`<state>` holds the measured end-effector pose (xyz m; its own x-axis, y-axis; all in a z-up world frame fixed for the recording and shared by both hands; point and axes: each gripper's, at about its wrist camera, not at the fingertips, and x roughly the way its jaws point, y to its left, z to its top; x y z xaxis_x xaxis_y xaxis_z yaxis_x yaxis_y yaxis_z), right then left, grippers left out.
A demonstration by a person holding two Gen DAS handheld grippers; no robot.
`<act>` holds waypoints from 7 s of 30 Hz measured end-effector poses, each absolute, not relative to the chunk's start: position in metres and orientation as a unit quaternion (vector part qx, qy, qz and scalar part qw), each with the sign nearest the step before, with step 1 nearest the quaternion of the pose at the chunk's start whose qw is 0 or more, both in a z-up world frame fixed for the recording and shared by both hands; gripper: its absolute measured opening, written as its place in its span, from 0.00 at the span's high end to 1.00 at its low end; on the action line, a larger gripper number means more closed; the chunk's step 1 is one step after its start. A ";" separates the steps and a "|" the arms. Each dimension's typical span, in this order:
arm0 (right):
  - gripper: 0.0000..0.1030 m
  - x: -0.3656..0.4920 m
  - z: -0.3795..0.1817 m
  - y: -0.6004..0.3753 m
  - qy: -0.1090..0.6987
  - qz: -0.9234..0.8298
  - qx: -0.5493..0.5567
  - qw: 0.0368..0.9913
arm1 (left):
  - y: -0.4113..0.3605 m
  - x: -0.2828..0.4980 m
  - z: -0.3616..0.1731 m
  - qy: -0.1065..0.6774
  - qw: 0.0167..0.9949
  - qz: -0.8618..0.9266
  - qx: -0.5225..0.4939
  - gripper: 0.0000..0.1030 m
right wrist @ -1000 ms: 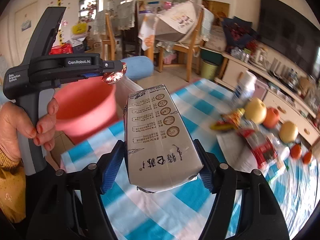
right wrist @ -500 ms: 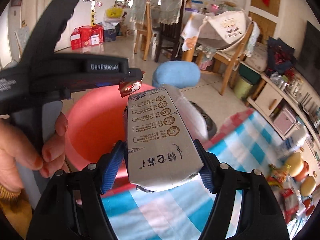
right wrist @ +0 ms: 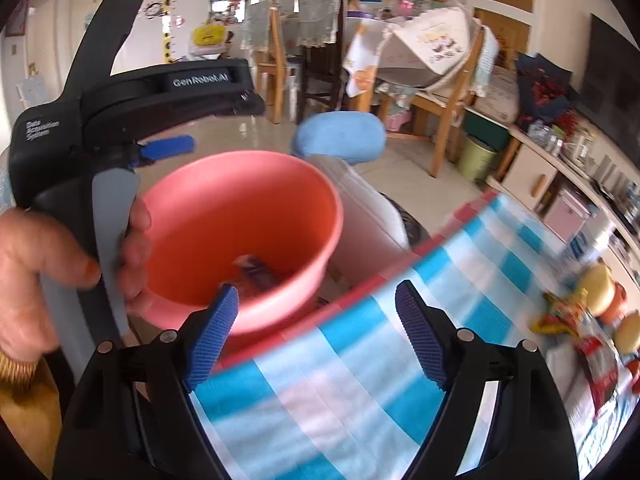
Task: Collect trash
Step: 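Open the right tool over the pink bucket while the left tool releases its packet there, then move both empty tools back over the table toward the remaining wrappers, then grasp the white milk carton with the right tool while the left tool grasps the white paper packet, then lift the white paper packet with the left tool while the right tool lifts the carton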
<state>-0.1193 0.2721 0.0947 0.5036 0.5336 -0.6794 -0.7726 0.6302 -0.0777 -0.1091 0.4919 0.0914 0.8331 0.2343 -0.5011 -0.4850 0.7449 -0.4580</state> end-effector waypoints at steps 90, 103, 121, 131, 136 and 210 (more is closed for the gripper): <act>0.08 -0.054 0.091 -0.154 0.334 0.081 0.139 0.929 | 0.098 -0.048 0.056 0.365 0.909 -0.188 0.074 0.07; 0.08 0.011 0.044 -0.145 0.401 0.114 0.123 0.901 | 0.068 -0.011 0.027 0.422 0.895 -0.147 -0.015 0.07; 0.08 0.060 0.047 -0.133 0.364 0.187 0.120 0.905 | 0.056 0.011 0.013 0.435 0.891 -0.129 -0.026 0.07; 0.41 0.081 0.034 -0.115 0.368 0.192 0.082 0.906 | 0.052 0.019 0.010 0.442 0.891 -0.101 -0.007 0.07; 0.49 0.082 0.033 -0.112 0.364 0.191 0.072 0.909 | 0.052 0.020 0.011 0.444 0.891 -0.098 -0.006 0.07; 0.50 -0.110 0.075 -0.121 0.357 0.149 0.139 0.911 | 0.108 -0.116 0.056 0.452 0.836 -0.296 -0.095 0.50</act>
